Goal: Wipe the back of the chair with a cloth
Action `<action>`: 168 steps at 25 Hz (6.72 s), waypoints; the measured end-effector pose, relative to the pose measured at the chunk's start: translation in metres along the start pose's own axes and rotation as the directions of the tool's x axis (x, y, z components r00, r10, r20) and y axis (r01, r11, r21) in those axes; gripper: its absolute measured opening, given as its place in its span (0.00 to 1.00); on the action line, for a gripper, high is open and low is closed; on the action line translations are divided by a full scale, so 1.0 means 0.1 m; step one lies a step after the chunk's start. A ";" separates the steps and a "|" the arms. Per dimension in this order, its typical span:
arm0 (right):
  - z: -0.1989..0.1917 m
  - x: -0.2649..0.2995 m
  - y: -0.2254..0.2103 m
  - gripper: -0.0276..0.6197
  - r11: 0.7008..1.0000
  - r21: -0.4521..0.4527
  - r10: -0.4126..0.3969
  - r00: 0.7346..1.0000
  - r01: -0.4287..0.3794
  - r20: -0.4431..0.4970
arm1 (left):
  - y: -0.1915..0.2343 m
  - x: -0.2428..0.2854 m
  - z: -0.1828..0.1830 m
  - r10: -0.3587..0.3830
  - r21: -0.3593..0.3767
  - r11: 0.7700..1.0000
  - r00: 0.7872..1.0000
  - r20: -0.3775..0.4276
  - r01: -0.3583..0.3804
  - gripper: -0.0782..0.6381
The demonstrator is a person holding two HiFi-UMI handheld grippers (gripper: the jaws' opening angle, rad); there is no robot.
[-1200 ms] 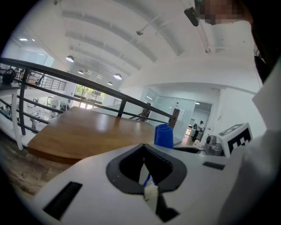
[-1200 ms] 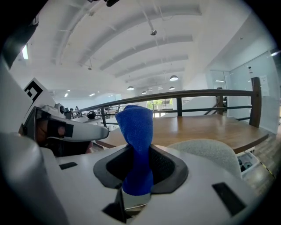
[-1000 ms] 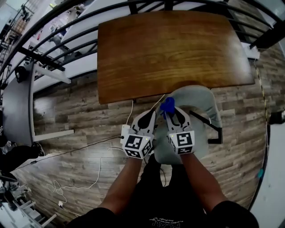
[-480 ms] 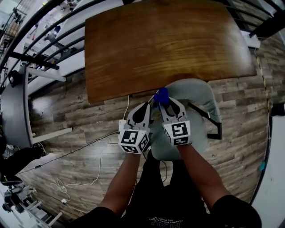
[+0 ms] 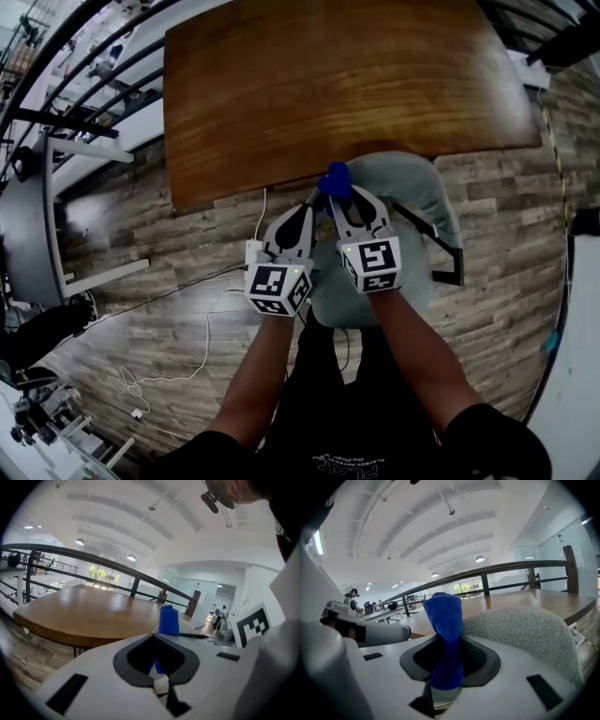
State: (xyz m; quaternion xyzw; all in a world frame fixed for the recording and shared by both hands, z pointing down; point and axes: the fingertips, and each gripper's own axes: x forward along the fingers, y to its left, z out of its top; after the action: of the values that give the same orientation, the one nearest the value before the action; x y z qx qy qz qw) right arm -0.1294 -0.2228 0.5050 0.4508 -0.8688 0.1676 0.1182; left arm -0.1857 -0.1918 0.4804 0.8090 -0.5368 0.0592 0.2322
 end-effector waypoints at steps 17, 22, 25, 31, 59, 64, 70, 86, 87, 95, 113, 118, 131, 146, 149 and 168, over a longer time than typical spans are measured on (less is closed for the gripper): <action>0.08 -0.26 -0.86 0.21 0.989 0.014 -0.146 0.989 0.146 0.019 | -0.52 0.21 0.13 -0.070 0.036 0.997 0.997 0.012 0.069 0.12; 0.05 -0.35 -1.07 0.21 0.981 0.052 -0.186 0.982 0.185 0.019 | -0.75 0.32 0.00 -0.098 0.147 0.984 0.995 -0.030 0.102 0.12; 0.05 -0.41 -1.17 0.21 0.980 0.051 -0.194 0.981 0.193 0.020 | -0.91 0.41 -0.03 -0.123 0.155 0.980 0.992 -0.034 0.127 0.12; 0.03 -0.51 -1.39 0.21 0.974 0.050 -0.222 0.975 0.221 0.016 | -1.11 0.57 -0.05 -0.154 0.153 0.975 0.987 -0.043 0.159 0.12; -0.26 -0.75 -1.10 0.21 0.979 -0.080 -0.180 0.979 0.188 0.098 | -0.84 0.42 -0.44 -0.032 0.095 0.995 0.999 -0.004 0.032 0.12; -0.37 -0.50 -0.50 0.21 0.995 -0.074 -0.054 0.995 0.061 0.084 | -0.42 0.18 -0.46 0.064 0.058 0.996 0.997 0.030 -0.066 0.12; -0.52 -0.29 0.13 0.21 0.990 -0.111 0.092 0.994 -0.085 0.061 | -0.06 -0.05 -0.46 0.140 -0.002 0.990 0.988 0.068 -0.140 0.12; -0.66 0.14 0.55 0.21 0.968 -0.170 0.189 0.982 -0.184 0.019 | 0.34 -0.25 -0.67 0.216 -0.038 0.976 0.974 0.060 -0.214 0.12; -0.66 0.14 0.53 0.21 0.968 -0.172 0.190 0.982 -0.183 0.023 | 0.34 -0.25 -0.67 0.215 -0.039 0.976 0.975 0.059 -0.213 0.12; -0.68 0.10 0.29 0.21 0.979 -0.161 0.139 0.988 -0.127 0.072 | 0.25 -0.11 -0.73 0.188 -0.017 0.982 0.981 0.045 -0.187 0.12; -0.75 0.07 -0.48 0.21 0.992 -0.124 0.004 0.994 0.010 0.110 | -0.11 0.28 -0.89 0.095 -0.019 0.995 0.995 0.005 -0.095 0.12; -0.76 0.01 -0.72 0.21 0.993 -0.105 -0.044 0.993 0.055 0.106 | -0.29 0.41 -0.89 0.066 -0.022 0.998 0.998 0.009 -0.066 0.12; -0.89 -0.41 -1.52 0.21 0.970 -0.074 -0.228 0.972 0.232 0.063 | -0.93 0.83 -0.91 -0.040 0.016 0.999 0.999 -0.006 0.040 0.12; -1.03 -0.94 -2.01 0.21 0.929 -0.020 -0.368 0.929 0.369 0.041 | -1.59 1.02 -1.14 -0.168 0.036 0.985 0.983 -0.071 0.171 0.12; -1.06 -1.05 -2.07 0.21 0.917 -0.011 -0.398 0.917 0.399 0.032 | -1.72 1.02 -1.18 -0.192 0.036 0.980 0.978 -0.077 0.195 0.12; -1.03 -0.88 -1.51 0.21 0.972 -0.128 -0.189 0.979 0.197 0.073 | -1.07 0.62 -1.18 -0.062 0.003 0.998 0.998 -0.024 0.062 0.12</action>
State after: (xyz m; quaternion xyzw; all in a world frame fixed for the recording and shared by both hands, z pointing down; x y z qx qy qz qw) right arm 0.0499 -0.1977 0.5960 0.5288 -0.8334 0.0823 0.1377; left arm -0.0457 -0.1581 0.5723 0.8249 -0.5084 0.0627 0.2391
